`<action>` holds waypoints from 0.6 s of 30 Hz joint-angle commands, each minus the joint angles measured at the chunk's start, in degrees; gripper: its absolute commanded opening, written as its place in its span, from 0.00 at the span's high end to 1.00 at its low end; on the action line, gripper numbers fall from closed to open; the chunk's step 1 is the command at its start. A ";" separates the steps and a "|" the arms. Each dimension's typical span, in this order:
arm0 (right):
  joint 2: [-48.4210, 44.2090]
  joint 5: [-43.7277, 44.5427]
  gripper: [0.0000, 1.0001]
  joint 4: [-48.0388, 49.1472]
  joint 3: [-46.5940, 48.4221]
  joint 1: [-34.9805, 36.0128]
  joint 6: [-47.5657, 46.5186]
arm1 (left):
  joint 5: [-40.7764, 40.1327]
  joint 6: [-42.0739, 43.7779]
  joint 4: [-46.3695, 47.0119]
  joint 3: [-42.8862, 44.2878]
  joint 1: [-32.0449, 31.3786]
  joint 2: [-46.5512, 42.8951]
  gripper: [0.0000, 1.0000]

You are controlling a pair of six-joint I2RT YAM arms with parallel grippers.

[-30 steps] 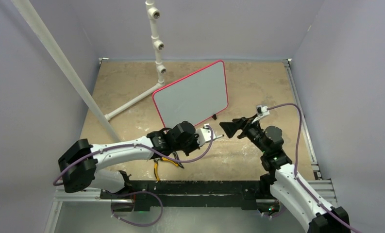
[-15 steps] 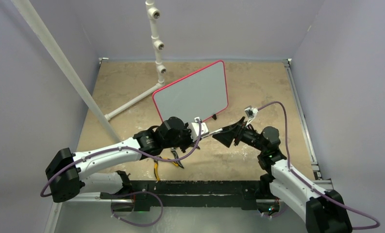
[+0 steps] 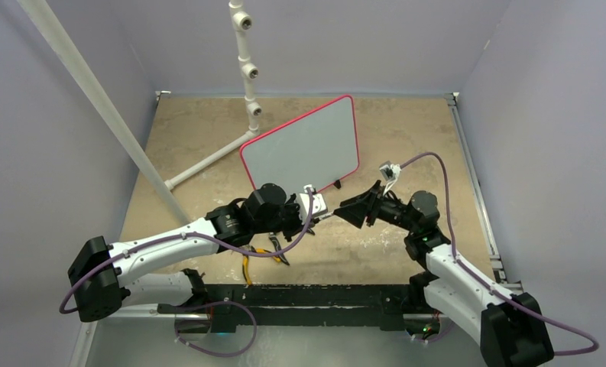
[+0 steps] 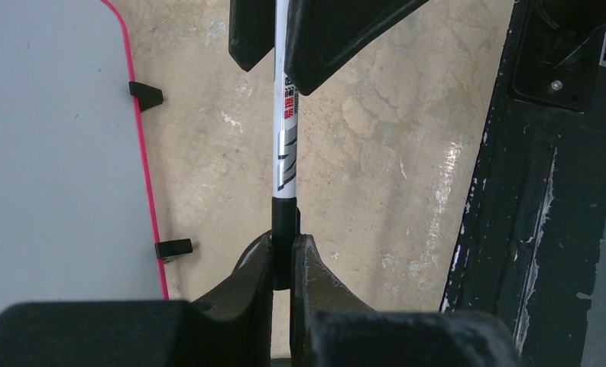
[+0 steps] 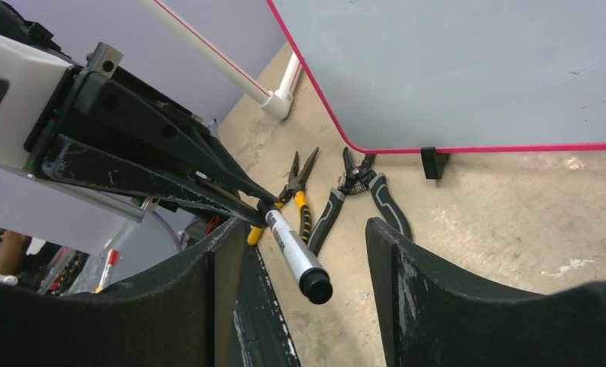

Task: Write a sentence on the whiteboard
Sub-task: Open the whiteboard marker at the center of the board.

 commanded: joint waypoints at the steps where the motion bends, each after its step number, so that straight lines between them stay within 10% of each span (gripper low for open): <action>1: 0.67 -1.09 0.39 -1.07 3.40 -0.11 -2.75 | 1.73 -0.57 1.81 -0.19 0.30 -1.13 1.00; 18: 4.35 -7.66 0.62 -3.50 6.00 -0.07 -6.56 | 2.44 -1.04 1.77 0.03 0.30 -0.16 1.00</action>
